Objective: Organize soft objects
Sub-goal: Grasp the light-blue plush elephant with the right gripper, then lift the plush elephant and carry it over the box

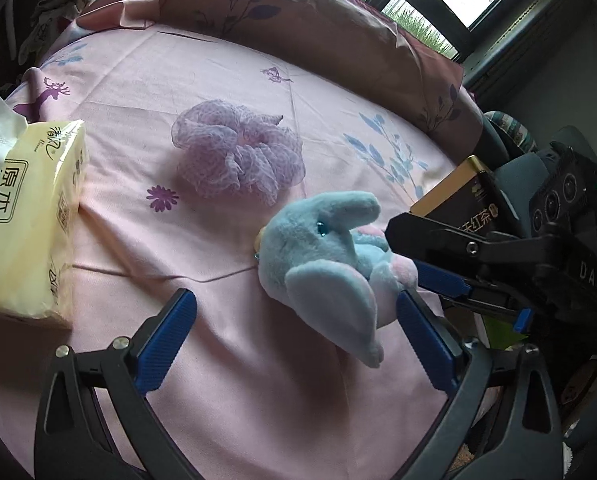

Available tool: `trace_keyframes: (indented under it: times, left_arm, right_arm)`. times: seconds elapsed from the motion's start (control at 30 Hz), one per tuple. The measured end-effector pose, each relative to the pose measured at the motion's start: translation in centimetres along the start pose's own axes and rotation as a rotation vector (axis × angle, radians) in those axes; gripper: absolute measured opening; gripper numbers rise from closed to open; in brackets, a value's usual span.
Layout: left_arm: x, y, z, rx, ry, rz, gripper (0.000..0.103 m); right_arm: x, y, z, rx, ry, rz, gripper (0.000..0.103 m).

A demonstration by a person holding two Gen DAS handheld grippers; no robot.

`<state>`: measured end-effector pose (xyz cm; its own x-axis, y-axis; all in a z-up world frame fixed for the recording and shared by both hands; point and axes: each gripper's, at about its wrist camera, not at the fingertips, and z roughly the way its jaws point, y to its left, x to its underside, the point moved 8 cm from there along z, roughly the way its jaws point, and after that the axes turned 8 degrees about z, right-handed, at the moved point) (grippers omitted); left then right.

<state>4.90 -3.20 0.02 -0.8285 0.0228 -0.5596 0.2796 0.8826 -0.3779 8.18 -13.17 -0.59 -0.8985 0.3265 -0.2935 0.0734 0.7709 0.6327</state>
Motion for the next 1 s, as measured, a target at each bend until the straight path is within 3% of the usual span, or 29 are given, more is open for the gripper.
trace_keyframes:
  times: [0.1, 0.2, 0.3, 0.37, 0.57, 0.83, 1.0]
  left_arm:
    - [0.2, -0.2, 1.4, 0.001, 0.031, 0.004, 0.099]
    - [0.0, 0.0, 2.4, -0.031, 0.046, 0.041, 0.092]
    - [-0.3, -0.2, 2.9, -0.005, 0.041, 0.045, 0.075]
    - [-0.8, -0.9, 2.5, 0.027, 0.009, 0.063, 0.052]
    - [-1.8, -2.5, 0.6, -0.067, -0.072, 0.133, 0.050]
    - [-4.9, -10.4, -5.0, 0.008, -0.298, 0.250, 0.050]
    - [-6.8, -18.5, -5.9, 0.126, -0.347, 0.391, 0.050]
  right_arm:
    - [0.0, -1.0, 1.8, 0.050, 0.032, 0.010, 0.076]
    - [-0.4, -2.2, 2.8, 0.048, 0.031, 0.057, 0.076]
    - [-0.8, -2.4, 2.9, 0.022, 0.013, 0.056, 0.074]
    - [-0.8, -2.2, 2.7, 0.017, 0.005, 0.033, 0.071]
    - [-0.6, -0.8, 0.6, -0.014, -0.041, -0.019, 0.062]
    - [-2.0, 1.3, -10.4, -0.091, -0.325, -0.091, 0.062]
    - [-3.3, -1.7, -18.9, -0.127, -0.549, -0.038, 0.062]
